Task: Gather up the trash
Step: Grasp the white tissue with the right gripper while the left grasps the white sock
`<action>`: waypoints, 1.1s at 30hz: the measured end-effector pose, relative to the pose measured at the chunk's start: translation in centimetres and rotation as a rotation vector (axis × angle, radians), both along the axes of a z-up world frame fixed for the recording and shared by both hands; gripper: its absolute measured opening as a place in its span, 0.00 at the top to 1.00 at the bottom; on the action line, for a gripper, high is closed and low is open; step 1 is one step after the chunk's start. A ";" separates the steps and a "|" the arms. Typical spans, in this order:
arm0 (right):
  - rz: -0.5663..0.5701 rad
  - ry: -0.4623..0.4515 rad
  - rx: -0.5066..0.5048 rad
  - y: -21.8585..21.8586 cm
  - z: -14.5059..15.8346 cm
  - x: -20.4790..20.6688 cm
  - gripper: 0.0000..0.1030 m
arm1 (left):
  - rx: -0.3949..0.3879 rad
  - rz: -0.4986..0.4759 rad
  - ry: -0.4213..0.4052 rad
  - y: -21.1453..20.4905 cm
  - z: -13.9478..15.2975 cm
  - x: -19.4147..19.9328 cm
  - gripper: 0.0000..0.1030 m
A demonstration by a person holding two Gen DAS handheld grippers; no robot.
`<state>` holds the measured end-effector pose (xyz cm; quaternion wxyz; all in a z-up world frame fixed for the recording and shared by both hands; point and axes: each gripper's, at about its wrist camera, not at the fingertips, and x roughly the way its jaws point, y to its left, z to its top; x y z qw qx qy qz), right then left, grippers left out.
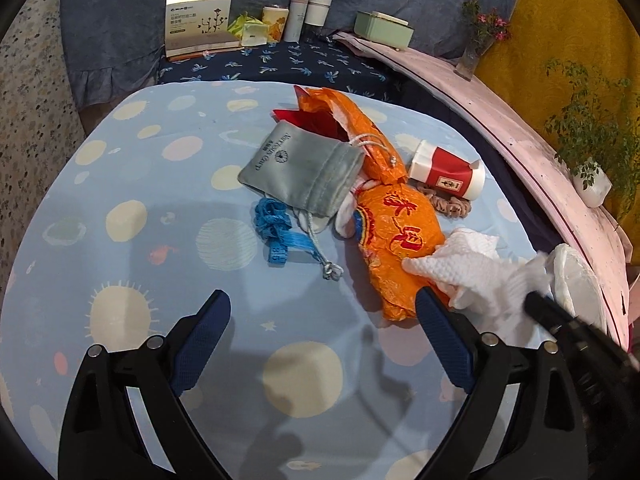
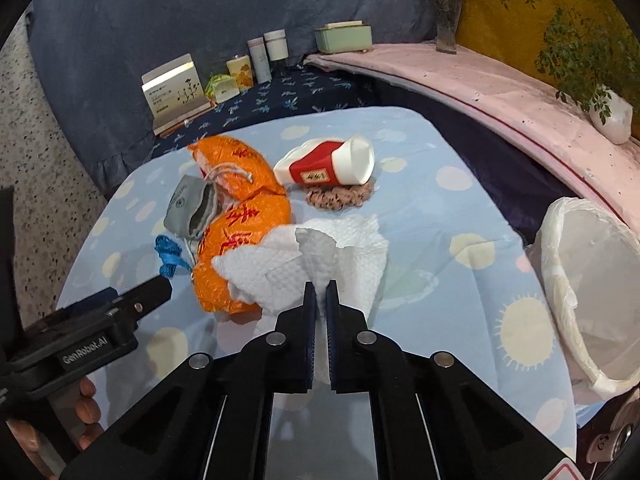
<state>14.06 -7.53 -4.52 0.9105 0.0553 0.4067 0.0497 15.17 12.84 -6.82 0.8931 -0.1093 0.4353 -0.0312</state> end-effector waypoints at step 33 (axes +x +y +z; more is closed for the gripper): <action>-0.224 -0.144 0.058 -11.1 4.1 -3.3 0.96 | 0.023 -0.271 0.060 -13.4 -1.8 4.1 0.65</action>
